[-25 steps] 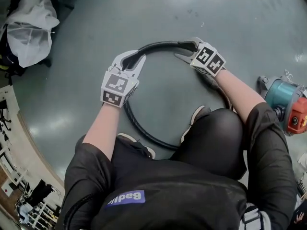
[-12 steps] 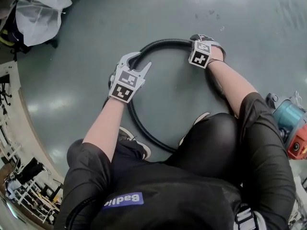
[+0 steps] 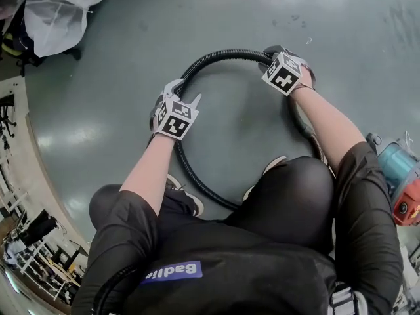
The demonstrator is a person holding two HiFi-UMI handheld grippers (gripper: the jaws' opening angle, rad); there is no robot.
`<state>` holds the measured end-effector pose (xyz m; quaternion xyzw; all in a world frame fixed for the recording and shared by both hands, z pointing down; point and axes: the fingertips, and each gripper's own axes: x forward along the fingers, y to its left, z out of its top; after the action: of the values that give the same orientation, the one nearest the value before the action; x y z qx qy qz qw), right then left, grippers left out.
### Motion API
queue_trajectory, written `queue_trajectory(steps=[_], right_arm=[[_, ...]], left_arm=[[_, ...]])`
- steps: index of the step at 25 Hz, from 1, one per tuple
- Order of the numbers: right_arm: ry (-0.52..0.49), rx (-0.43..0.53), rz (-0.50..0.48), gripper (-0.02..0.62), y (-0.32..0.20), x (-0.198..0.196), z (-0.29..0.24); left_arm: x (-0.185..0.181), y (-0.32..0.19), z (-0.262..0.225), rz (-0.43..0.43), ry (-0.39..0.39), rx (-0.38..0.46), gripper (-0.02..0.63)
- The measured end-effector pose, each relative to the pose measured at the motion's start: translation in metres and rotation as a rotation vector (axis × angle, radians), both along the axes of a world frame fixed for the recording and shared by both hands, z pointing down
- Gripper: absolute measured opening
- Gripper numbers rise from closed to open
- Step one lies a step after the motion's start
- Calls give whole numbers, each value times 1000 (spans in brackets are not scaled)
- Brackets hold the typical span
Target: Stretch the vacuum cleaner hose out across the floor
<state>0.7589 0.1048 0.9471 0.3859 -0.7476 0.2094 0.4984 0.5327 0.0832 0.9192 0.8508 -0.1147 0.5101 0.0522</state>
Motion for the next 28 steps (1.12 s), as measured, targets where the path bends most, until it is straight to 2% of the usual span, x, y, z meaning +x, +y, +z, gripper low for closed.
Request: queue_trajectory(steps=[5, 8, 10, 13, 14, 15, 18, 20, 22, 23, 25, 28], right_arm=[[-76, 131, 14, 181, -7, -22, -82], [-90, 160, 30, 181, -6, -25, -120], [-109, 167, 47, 181, -5, -30, -140], [-136, 189, 44, 181, -4, -40, -165], [-146, 191, 40, 179, -3, -43, -169], [-154, 190, 37, 179, -3, -45, -170], [-130, 153, 33, 164, 2, -39, -150], [-10, 126, -30, 167, 6, -31, -128], [129, 121, -158, 207, 5, -38, -115], [164, 125, -228, 221, 2, -51, -113], [179, 159, -374, 222, -12, -97, -118], [205, 282, -568, 222, -45, -177, -139]], left_arm=[[-30, -21, 28, -75, -56, 111, 308], [-43, -35, 32, -113, -73, 156, 324], [-53, -38, 40, -121, -92, 128, 324], [-68, -33, 56, -112, -111, 29, 322], [-72, -30, 60, -102, -112, -8, 269], [-76, -27, 61, -93, -113, -40, 189], [-86, -27, 52, -80, -130, -90, 172], [-92, -27, 41, -15, -169, -89, 167], [-96, -27, 28, 74, -213, -80, 167], [-99, -31, 20, 104, -228, -74, 169], [-104, -42, 4, 143, -249, -53, 169], [-106, -54, -28, 183, -274, -24, 178]])
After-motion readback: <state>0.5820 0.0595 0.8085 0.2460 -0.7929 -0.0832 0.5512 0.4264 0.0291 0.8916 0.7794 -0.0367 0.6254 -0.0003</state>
